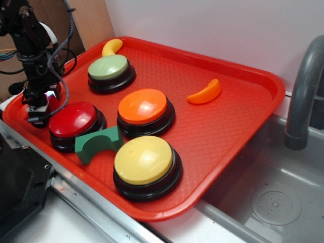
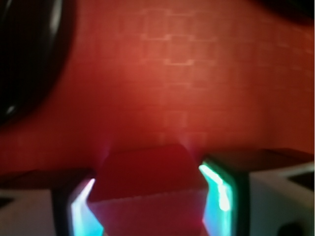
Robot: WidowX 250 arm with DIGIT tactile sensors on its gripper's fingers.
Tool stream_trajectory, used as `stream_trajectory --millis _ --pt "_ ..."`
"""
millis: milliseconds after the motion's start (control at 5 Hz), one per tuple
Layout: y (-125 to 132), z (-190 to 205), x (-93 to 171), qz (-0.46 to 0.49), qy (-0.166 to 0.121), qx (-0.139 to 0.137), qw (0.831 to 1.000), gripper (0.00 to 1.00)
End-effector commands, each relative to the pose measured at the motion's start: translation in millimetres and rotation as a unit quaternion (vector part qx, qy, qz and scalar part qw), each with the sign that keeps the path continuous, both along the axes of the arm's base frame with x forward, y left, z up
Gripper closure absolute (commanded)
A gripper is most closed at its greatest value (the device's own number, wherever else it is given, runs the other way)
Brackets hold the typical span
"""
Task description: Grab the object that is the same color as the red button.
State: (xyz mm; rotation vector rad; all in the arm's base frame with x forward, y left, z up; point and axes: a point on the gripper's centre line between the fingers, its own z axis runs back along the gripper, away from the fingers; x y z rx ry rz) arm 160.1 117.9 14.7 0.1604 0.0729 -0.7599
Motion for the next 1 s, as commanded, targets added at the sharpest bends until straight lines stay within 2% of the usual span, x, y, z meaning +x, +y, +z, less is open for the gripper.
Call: stream_trajectory --millis 0,200,400,600,800 --pt "-31 109 31 0.234 -0.109 0.049 0.965 1.00" --pt "-61 160 38 0.341 -0.128 0.058 0.929 1.00" --pt "-108 196 47 0.324 -0.124 0.037 0.937 1.00" --pt "-132 219 52 0.305 -0.145 0.002 0.941 1.00" --pt "-145 221 51 0.293 -0.134 -0.021 0.946 1.00"
